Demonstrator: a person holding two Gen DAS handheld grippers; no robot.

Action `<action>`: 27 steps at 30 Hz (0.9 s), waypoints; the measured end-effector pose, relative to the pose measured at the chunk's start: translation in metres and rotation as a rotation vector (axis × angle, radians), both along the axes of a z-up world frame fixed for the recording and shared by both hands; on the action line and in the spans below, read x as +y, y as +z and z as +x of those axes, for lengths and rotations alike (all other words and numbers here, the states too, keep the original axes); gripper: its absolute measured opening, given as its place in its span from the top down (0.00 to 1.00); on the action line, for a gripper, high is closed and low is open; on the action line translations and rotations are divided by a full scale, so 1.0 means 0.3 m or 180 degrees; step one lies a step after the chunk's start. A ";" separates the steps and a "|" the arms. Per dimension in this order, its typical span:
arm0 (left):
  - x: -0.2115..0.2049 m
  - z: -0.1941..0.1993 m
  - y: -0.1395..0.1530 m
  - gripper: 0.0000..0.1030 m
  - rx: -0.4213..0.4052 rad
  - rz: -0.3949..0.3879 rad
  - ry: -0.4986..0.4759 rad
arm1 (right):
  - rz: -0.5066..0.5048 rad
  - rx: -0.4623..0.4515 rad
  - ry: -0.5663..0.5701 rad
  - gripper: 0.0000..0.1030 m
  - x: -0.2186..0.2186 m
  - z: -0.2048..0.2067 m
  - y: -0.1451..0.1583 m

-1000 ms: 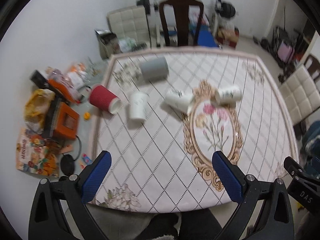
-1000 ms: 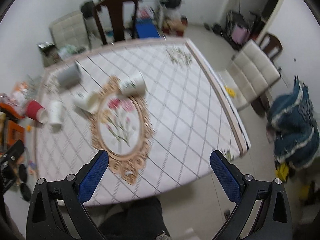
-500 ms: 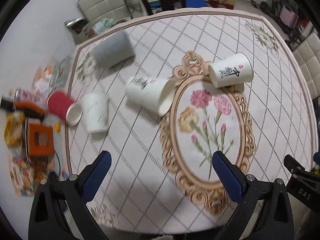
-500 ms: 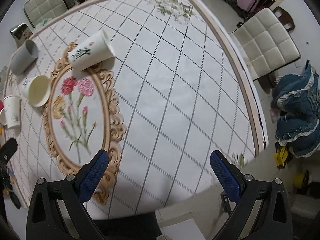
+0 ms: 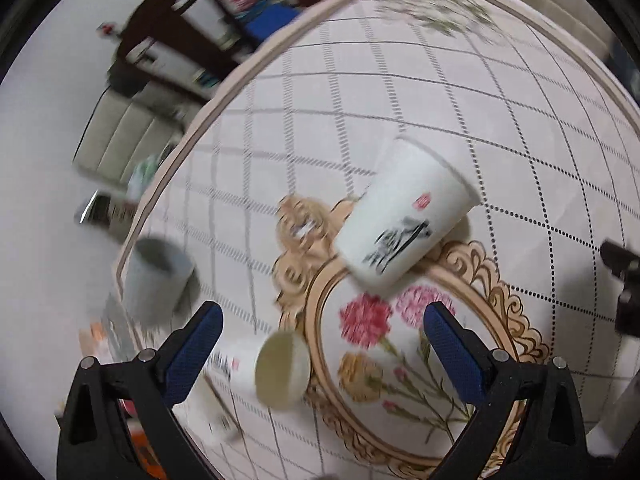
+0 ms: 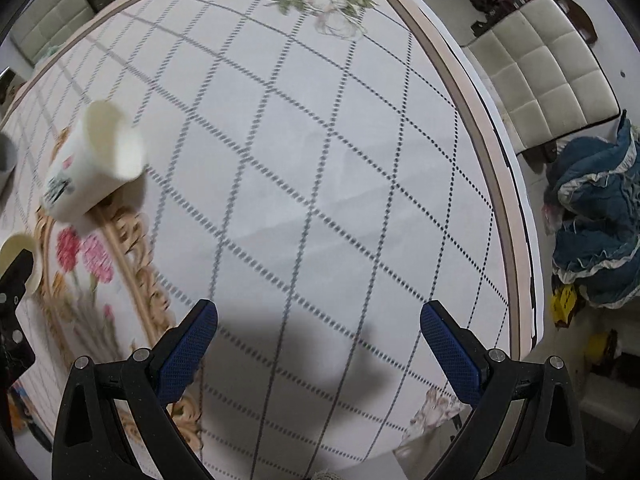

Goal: Flip cup upright
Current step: 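Reach the left tool toward the white calligraphy cup lying on its side, then close the left gripper on the white calligraphy cup and lift it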

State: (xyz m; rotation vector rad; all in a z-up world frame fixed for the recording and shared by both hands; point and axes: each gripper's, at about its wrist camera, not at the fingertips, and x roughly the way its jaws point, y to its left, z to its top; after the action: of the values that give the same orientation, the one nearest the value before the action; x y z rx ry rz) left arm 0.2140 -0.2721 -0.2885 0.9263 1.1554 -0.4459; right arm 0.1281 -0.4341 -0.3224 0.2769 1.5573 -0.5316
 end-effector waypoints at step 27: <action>-0.217 0.000 -0.185 0.43 0.0318 0.0225 -0.0866 | 0.0064 0.0195 -0.0330 0.01 -0.177 -0.019 -0.121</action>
State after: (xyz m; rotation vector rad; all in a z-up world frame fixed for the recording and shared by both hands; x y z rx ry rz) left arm 0.2141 -0.3371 -0.3441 1.1398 1.1451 -0.6812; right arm 0.1223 -0.4871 -0.3588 0.3613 1.6145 -0.6104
